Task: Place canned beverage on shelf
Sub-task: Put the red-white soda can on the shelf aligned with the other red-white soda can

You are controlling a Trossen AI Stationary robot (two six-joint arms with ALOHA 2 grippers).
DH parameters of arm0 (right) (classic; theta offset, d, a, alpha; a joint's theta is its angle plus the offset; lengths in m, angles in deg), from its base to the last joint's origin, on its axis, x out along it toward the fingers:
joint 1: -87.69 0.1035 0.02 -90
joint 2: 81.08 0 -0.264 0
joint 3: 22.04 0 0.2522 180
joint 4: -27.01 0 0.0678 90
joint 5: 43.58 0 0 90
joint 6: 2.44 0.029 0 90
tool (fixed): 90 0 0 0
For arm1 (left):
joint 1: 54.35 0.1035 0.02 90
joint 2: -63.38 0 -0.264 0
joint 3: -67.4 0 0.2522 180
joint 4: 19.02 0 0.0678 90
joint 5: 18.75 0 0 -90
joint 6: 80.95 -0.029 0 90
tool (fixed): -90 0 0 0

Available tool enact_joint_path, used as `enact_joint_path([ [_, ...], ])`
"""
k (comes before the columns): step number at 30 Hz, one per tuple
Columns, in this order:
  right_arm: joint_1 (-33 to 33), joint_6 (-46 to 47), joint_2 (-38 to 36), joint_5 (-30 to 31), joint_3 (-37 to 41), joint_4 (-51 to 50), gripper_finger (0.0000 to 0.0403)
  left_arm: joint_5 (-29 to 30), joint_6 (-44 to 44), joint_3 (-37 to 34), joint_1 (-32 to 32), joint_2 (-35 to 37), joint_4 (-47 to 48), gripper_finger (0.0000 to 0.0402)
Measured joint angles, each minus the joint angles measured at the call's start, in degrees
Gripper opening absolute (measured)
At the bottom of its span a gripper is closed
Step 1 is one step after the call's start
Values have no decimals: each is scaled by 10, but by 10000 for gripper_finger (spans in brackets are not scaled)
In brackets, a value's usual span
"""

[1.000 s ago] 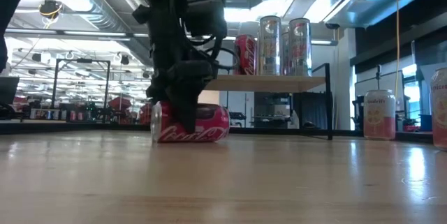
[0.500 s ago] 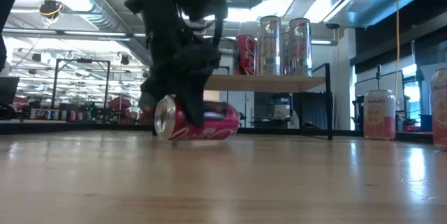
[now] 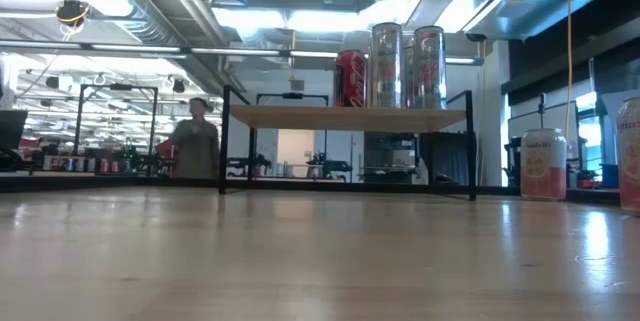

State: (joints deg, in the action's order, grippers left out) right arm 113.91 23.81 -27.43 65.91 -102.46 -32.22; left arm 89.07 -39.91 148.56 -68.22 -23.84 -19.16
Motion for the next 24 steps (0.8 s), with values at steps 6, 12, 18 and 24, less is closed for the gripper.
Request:
enact_joint_path([
  [6, 0, -42, 39, 10, 0, 227, 365, -9, -73, 0, -13, 4, -107, 269],
  [12, 0, -102, 125, 17, -1, 415, 365, -47, -111, 0, -11, 4, -107, 269],
  [18, -11, -107, 193, 0, 0, 564, 365, -120, -119, -1, -14, 9, -126, 269],
  [24, -14, -118, 215, 29, 0, 593, 365, -193, -121, -2, -15, 4, -146, 269],
])
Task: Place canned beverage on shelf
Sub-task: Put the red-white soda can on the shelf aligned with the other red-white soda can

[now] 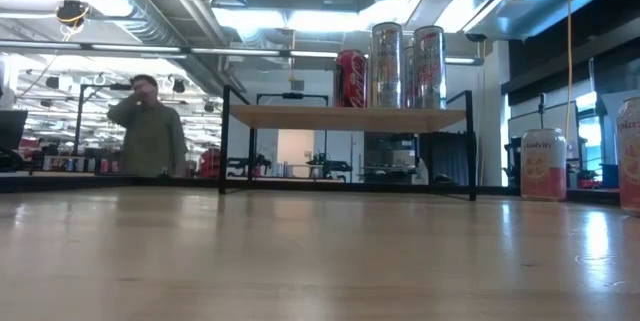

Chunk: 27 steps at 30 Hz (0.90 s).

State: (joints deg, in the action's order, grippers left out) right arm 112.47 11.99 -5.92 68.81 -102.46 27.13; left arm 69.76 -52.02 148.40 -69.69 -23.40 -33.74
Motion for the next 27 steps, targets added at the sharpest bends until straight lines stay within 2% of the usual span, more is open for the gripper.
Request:
enact_joint_path([
  [3, 0, 18, -2, 13, -1, -4, 365, -2, -4, 0, 1, 4, 3, 269],
  [7, -2, 21, 11, -36, -1, 51, 365, -19, -5, 2, 0, 4, 12, 269],
  [10, -2, 17, 32, -40, 0, 90, 365, -27, -3, 2, -2, 0, 21, 269],
  [18, -17, 34, 80, -109, 0, 133, 363, -27, 10, 1, 9, -2, 29, 269],
  [21, -17, 33, 78, -114, 0, 130, 339, -26, 8, 2, 8, -2, 28, 269],
  [24, -17, 28, 69, -114, 0, 111, 283, -25, 0, 2, 8, -2, 31, 269],
  [27, -21, 19, 58, -113, 0, 77, 276, -15, -3, 2, 8, -2, 41, 289],
])
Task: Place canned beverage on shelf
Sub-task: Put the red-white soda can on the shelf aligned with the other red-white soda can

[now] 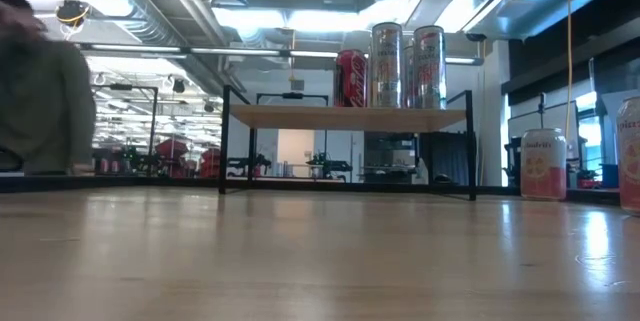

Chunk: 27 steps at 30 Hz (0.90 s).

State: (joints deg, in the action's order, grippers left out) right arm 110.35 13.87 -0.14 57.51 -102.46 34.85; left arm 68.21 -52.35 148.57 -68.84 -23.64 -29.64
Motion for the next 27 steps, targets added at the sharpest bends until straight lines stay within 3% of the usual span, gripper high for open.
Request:
enact_joint_path([
  [5, -7, -9, -17, 29, 0, -81, 276, -2, 32, 1, 3, 15, 85, 356],
  [10, -5, -16, -16, 76, 0, -176, 276, -14, 58, 1, -6, 60, 256, 372],
  [14, -7, -18, 13, 137, 17, -220, 276, 77, 86, 1, -20, 104, 373, 374],
  [17, -17, -18, 49, 155, 56, -182, 276, 161, 101, 1, -35, 125, 414, 375],
  [19, -24, -18, 75, 148, 79, -136, 276, 185, 104, 1, -45, 131, 418, 375],
  [27, -52, -16, 214, 149, 113, 17, 276, 183, 87, 1, -48, 132, 394, 376],
])
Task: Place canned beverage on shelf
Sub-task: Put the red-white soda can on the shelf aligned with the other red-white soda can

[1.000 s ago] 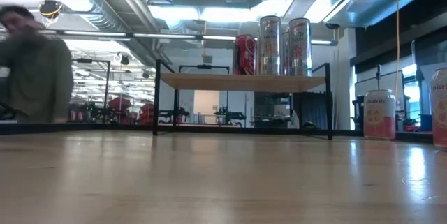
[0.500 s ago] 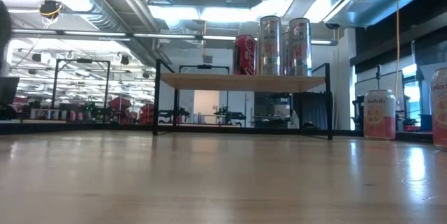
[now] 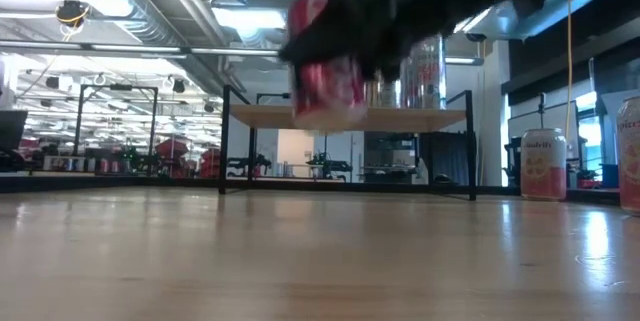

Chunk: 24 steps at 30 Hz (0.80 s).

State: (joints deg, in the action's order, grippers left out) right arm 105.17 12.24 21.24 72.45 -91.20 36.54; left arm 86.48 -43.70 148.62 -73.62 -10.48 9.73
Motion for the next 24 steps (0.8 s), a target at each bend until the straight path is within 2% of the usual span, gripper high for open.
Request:
enact_joint_path([
  [6, -7, 21, 76, -18, -1, 99, 276, -42, 28, 0, -4, 0, 1, 376],
  [16, -6, 32, 126, -32, -2, 100, 276, -13, 33, -1, -16, 0, 17, 377],
  [24, -6, 31, 137, -33, -3, 108, 276, -9, 33, -1, -16, 0, 27, 377],
])
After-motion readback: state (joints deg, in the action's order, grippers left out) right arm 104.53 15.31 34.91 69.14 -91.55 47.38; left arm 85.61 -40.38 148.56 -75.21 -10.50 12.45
